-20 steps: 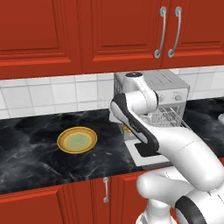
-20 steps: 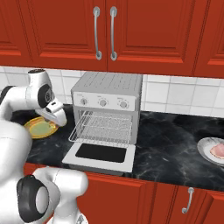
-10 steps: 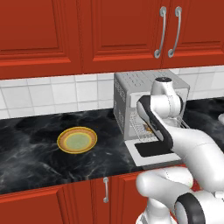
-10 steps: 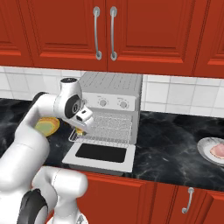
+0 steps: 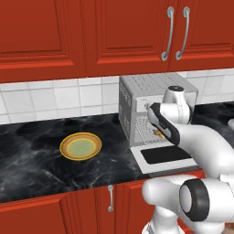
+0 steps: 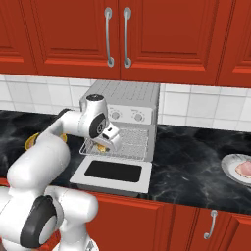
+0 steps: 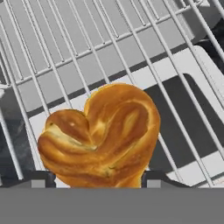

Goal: Open the toaster oven door. Place the bread on the top rack in the toaster oven and place the steak on the bottom rack.

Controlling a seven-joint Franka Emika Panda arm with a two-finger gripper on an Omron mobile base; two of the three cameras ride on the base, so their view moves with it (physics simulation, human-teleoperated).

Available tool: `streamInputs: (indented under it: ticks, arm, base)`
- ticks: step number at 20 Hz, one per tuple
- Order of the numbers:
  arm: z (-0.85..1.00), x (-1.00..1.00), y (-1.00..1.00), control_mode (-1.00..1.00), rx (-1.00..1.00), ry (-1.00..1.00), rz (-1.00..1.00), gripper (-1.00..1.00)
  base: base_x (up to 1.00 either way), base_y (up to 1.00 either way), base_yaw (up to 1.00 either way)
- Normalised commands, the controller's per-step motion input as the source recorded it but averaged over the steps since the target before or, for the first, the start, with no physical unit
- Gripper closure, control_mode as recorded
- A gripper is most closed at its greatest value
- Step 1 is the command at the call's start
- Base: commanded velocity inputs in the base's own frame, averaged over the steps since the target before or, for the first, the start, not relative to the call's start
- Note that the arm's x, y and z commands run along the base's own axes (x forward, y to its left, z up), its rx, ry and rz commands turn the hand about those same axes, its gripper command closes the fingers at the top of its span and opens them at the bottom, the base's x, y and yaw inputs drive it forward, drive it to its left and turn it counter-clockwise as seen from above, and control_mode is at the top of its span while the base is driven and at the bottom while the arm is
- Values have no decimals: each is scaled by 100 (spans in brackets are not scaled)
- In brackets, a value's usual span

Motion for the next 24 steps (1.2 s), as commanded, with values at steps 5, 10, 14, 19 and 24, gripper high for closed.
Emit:
streamInputs:
  ticks: [5,10,14,19,24]
  arm:
    - [1,-4,-53,-100,4,-7,6,-100]
    - [19,-28,-3,-100,1,-9,1,-100]
    - [5,-63,-1,-100,1,-16,5,-100]
    - [-5,-100,0,-100,-1,-8,18,-100]
    - [-67,-21,-1,-100,-10,4,19,-100]
  base:
    - [0,0,0]
    - [0,0,0]
    - [0,0,0]
    - [0,0,0]
    - [0,0,0]
